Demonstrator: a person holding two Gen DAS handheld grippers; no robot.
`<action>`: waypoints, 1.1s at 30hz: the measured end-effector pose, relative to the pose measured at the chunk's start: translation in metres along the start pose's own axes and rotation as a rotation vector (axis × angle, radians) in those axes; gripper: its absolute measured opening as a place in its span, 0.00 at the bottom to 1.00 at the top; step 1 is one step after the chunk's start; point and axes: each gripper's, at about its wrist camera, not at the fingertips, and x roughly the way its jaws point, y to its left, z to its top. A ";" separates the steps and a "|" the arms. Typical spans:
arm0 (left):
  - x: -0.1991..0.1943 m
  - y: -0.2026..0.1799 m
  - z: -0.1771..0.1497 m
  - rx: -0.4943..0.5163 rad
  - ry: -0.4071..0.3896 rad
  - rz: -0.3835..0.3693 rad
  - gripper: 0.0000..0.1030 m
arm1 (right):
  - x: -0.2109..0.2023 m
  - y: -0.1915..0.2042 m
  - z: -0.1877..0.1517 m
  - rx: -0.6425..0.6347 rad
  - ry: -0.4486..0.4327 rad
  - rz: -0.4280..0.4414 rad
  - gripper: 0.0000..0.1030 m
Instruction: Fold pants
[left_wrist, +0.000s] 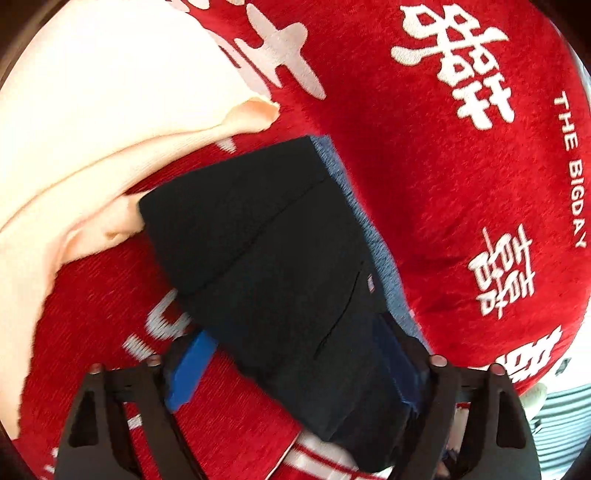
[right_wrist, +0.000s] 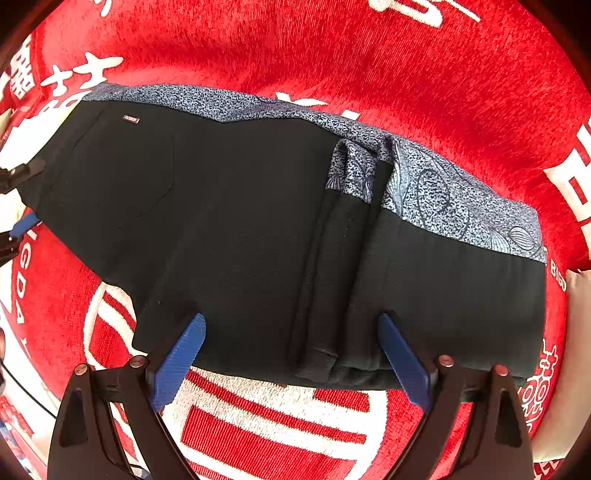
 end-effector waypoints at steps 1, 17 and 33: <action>0.001 -0.002 0.002 -0.010 0.000 -0.007 0.83 | 0.000 0.000 0.000 0.000 0.000 0.000 0.93; 0.018 -0.022 0.013 0.028 0.007 0.110 0.45 | -0.008 -0.001 -0.001 0.006 -0.013 0.013 0.93; 0.012 -0.131 -0.050 0.741 -0.145 0.390 0.25 | -0.078 0.039 0.151 0.035 0.024 0.468 0.92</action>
